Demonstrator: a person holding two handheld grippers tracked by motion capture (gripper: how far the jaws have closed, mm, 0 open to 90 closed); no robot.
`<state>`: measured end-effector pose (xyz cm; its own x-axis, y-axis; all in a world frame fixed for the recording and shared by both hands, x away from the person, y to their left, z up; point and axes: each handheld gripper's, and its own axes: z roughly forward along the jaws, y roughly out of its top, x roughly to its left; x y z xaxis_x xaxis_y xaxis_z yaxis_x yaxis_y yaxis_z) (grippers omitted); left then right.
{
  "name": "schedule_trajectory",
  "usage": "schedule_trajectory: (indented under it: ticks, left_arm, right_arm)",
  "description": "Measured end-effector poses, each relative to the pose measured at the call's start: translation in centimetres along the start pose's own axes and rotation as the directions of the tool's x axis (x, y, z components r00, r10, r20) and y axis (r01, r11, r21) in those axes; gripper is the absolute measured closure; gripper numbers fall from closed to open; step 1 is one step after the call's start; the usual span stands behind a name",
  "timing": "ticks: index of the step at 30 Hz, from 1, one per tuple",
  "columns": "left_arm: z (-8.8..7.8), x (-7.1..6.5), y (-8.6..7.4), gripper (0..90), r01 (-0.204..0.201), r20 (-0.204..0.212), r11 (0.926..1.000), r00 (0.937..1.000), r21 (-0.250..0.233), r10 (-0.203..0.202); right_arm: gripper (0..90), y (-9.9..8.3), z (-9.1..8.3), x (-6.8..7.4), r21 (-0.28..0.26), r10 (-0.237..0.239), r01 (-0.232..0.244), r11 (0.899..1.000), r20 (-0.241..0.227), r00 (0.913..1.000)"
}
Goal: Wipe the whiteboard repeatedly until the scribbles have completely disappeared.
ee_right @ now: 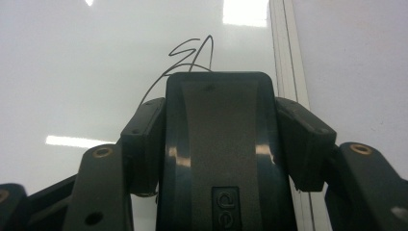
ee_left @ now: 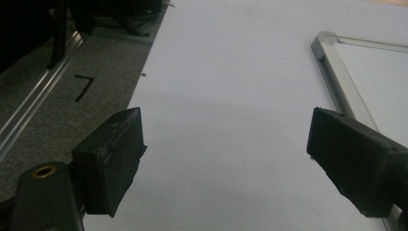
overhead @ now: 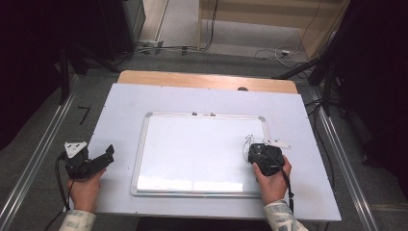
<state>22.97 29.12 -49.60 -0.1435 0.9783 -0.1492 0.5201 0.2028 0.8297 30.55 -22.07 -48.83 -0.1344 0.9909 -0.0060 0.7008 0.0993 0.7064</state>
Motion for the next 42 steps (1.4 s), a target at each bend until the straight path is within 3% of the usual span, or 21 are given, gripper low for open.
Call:
schedule_trajectory:
  ticks: [17,37,42]
  left_arm:
    - [0.0,-0.1,0.0,13.5,-0.005,0.001,1.0000,1.0000,0.001,0.005]
    - [0.1,0.0,0.0,13.5,0.001,0.003,1.0000,1.0000,0.000,-0.001]
    - [0.1,0.0,0.0,13.5,0.004,0.002,1.0000,1.0000,-0.002,-0.004]
  right_arm:
    - [39.5,0.9,0.8,0.0,0.010,0.003,-0.003,1.000,-0.001,1.0000]
    - [39.5,6.9,6.0,-0.7,0.057,0.041,-0.043,0.997,0.048,0.9980]
    - [39.5,7.7,6.7,-0.9,0.058,0.045,-0.048,0.997,0.054,0.9975]
